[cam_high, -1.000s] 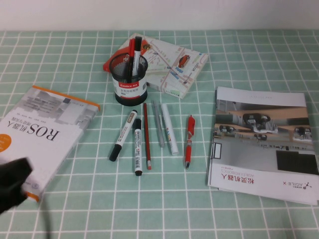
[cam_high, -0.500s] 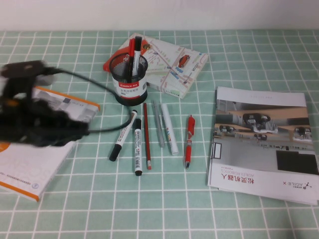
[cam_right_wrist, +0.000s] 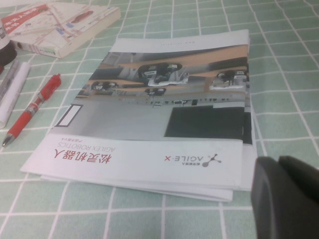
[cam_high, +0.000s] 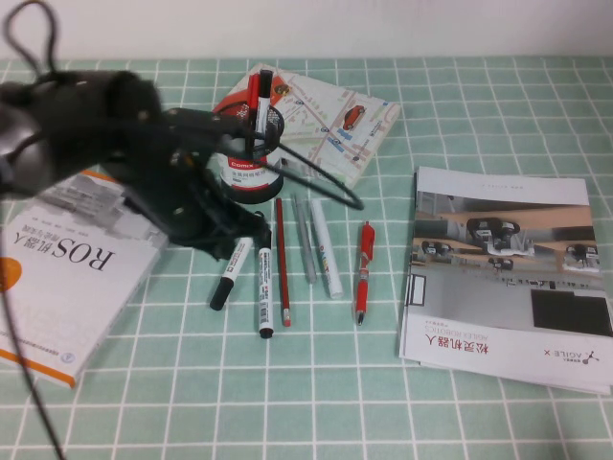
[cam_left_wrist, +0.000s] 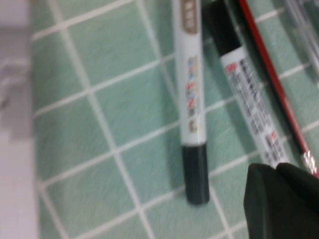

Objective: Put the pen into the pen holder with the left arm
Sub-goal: Pick up the pen on the table

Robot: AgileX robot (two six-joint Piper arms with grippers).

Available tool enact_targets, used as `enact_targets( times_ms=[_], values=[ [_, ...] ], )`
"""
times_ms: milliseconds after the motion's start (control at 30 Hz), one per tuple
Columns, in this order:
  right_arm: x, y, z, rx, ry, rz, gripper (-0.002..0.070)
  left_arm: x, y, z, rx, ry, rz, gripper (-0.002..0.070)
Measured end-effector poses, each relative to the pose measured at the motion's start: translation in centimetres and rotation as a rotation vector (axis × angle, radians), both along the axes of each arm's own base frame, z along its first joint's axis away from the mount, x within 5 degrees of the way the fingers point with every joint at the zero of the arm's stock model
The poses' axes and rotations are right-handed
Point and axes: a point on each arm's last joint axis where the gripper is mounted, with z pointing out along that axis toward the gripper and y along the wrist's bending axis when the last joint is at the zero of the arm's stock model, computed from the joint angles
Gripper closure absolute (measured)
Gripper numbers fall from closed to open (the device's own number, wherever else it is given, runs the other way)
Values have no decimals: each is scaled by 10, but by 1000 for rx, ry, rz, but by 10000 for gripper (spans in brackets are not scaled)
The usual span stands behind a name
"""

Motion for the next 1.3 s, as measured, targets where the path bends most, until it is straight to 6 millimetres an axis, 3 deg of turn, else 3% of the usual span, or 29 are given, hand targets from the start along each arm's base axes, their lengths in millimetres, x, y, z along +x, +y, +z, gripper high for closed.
enact_targets(
  times_ms=[167,367,500,1100,1200,1300],
  values=[
    [0,0,0,0,0,0,696,23,-14,-5,42,28,-64,651],
    [0,0,0,0,0,0,696,43,-22,-17,87,82,-77,473],
    [0,0,0,0,0,0,696,49,-22,-30,120,99,-58,439],
    [0,0,0,0,0,0,696,55,-32,-64,167,126,-67,434],
    [0,0,0,0,0,0,696,56,-32,-65,171,129,-64,468],
    [0,0,0,0,0,0,696,56,-31,-66,183,135,-59,545]
  ],
)
